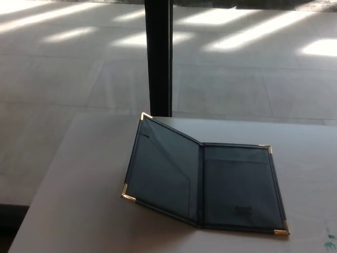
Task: The robot uses its left hand to push the cover of the diary kept in the middle of the desk to close it
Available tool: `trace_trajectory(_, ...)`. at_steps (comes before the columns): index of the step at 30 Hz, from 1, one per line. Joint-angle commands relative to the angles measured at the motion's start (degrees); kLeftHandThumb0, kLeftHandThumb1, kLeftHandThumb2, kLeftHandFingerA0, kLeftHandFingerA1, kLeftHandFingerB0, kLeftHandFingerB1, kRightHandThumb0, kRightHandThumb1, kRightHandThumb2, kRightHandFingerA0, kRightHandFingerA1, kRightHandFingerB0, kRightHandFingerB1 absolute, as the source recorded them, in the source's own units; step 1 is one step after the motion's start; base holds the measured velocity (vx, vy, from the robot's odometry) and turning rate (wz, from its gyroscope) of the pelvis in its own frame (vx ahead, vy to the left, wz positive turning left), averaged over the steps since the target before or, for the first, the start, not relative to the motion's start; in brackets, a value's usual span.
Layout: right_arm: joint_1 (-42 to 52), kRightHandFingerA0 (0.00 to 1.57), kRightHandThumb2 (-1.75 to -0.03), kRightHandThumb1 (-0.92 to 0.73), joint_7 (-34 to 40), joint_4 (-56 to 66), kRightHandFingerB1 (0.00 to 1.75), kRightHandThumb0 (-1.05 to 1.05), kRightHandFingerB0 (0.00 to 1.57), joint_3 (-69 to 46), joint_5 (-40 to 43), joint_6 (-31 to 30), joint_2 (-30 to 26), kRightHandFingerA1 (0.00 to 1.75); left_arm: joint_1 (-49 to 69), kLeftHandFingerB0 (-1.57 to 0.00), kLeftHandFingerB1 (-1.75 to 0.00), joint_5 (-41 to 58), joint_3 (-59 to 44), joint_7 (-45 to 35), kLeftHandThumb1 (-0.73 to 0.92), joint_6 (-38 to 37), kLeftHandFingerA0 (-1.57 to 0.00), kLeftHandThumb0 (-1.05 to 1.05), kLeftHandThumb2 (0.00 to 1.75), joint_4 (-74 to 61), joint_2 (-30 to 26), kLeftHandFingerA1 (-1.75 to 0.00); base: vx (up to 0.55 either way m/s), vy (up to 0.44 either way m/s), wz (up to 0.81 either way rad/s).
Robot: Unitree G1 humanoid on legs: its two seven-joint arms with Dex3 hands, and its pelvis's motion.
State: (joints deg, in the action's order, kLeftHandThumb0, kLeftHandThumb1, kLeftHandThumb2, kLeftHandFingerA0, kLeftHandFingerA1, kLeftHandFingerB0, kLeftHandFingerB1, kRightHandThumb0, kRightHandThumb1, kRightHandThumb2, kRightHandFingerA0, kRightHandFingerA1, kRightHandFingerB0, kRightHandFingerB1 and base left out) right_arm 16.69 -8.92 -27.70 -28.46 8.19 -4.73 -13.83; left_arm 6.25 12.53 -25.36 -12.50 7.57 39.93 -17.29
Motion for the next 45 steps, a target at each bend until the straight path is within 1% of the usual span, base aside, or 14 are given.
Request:
trace_trajectory(1, 1.26, 0.41, -0.71, -0.92, -6.17, 6.80, 0.37, -0.73, 0.28, -10.83, 16.61, -6.49, -1.18, 0.57, -4.05, 0.00, -0.38, 22.96, -15.13, -10.95, 0.92, 17.42, -0.21, -1.05, 0.77, -4.39, -4.23, -0.57, 0.00, 0.000, 0.00)
trace_trajectory(7, 1.87, 0.44, -0.70, -0.92, -5.28, 10.33, 0.37, -0.73, 0.31, -11.80, 16.95, -8.88, -0.20, 0.59, -10.07, -0.09, -0.41, 25.62, -15.54, -7.88, 0.67, 21.50, -0.23, -1.05, 1.19, -12.18, -1.72, -0.58, 0.00, 0.000, 0.00)
trace_trajectory(11, 1.82, 0.43, -0.71, -0.92, -5.58, 10.82, 0.36, -0.73, 0.30, -11.66, 16.53, -8.88, -0.24, 0.58, -14.79, -0.08, -0.29, 30.26, -12.70, -6.88, 0.65, 27.48, -0.17, -1.05, 1.15, -20.60, 2.20, -0.53, 0.00, 0.000, 0.00)
trace_trajectory(12, 1.62, 0.45, -0.69, -0.92, -5.41, 10.75, 0.35, -0.73, 0.31, -11.91, 16.78, -9.40, -0.18, 0.58, -15.22, -0.06, -0.26, 30.57, -12.24, -6.90, 0.88, 27.91, -0.18, -1.05, 0.70, -21.42, 2.71, -0.44, 0.00, 0.000, 0.00)
trace_trajectory(17, 0.93, 0.43, -0.69, -0.92, -5.10, 10.20, 0.37, -0.74, 0.32, -12.10, 17.07, -9.74, 0.21, 0.59, -21.82, -0.15, 0.00, 29.21, -3.94, -3.15, 0.87, 29.92, -0.02, -1.05, 1.33, -28.38, 9.95, -0.45, 0.00, 0.000, 0.00)
trace_trajectory(22, 0.60, 0.48, -0.68, -0.91, -4.03, 10.30, 0.35, -0.75, 0.35, -12.58, 17.27, -10.81, 0.29, 0.59, -23.77, -0.05, -0.05, 29.38, -2.40, 0.05, 0.77, 30.88, -0.04, -0.96, 1.29, -30.09, 15.47, -0.41, 0.00, 0.000, 0.00)
trace_trajectory(23, 0.57, 0.44, -1.10, -0.75, -4.16, 10.21, 0.50, -0.74, 0.28, -12.67, 17.44, -11.25, 0.14, 0.65, -24.12, -0.05, -0.05, 29.71, -1.74, -0.23, 0.77, 31.12, -0.04, -0.96, 1.29, -30.05, 17.03, -0.41, 0.00, 0.000, 0.00)
trace_trajectory(24, 0.80, 0.47, -0.68, -0.92, -4.36, 10.48, 0.36, -0.74, 0.34, -12.50, 17.26, -10.99, 0.18, 0.59, -24.00, -0.06, -0.04, 29.84, -1.57, 0.79, 0.78, 31.72, -0.06, -0.98, 1.29, -30.82, 17.94, -0.50, 0.00, 0.000, 0.00)
trace_trajectory(29, 0.38, 0.42, -1.09, -0.73, -5.11, 9.58, 0.50, -0.71, 0.27, -12.49, 17.43, -10.14, 0.28, 0.63, -23.42, -0.05, -0.12, 28.55, 1.36, 1.68, 0.77, 32.78, -0.08, -1.05, 1.20, -32.07, 21.82, -0.50, 0.00, 0.000, 0.00)
trace_trajectory(30, 0.46, 0.45, -0.69, -0.92, -5.02, 9.69, 0.36, -0.73, 0.34, -12.39, 17.37, -10.16, 0.28, 0.57, -23.10, -0.07, -0.14, 28.33, 1.95, 1.83, 0.76, 32.74, -0.14, -1.04, 1.22, -32.27, 22.57, -0.54, 0.00, 0.000, 0.00)
trace_trajectory(39, 1.24, 0.46, -0.69, -0.92, -4.62, 11.22, 0.39, -0.73, 0.36, -12.12, 18.98, -10.72, 1.04, 0.62, -20.27, -0.05, -0.11, 23.96, 7.25, 3.00, 0.75, 32.59, -0.14, -0.95, 1.29, -30.20, 23.83, -0.54, 0.00, 0.000, 0.00)
trace_trajectory(40, 1.51, 0.46, -0.68, -0.92, -4.14, 12.18, 0.39, -0.74, 0.35, -12.14, 19.22, -11.25, 1.22, 0.63, -20.28, -0.03, -0.26, 23.87, 7.27, 2.65, 0.92, 32.33, -0.10, -1.05, 0.88, -29.58, 23.37, -0.46, 0.00, 0.000, 0.00)
trace_trajectory(44, 1.42, 0.44, -0.70, -0.92, -3.98, 12.46, 0.38, -0.73, 0.34, -11.72, 19.33, -11.07, 1.27, 0.61, -20.32, -0.06, -0.07, 24.02, 6.90, 1.46, 0.75, 32.05, -0.07, -1.01, 1.28, -27.95, 21.11, -0.52, 0.00, 0.000, 0.00)
trace_trajectory(45, 1.25, 0.41, -1.11, -0.74, -3.99, 12.08, 0.51, -0.70, 0.27, -11.72, 19.36, -10.89, 1.27, 0.65, -20.26, -0.01, -0.28, 24.11, 6.75, 1.17, 0.92, 32.07, -0.11, -1.05, 0.85, -27.61, 20.53, -0.45, 0.00, 0.000, 0.00)
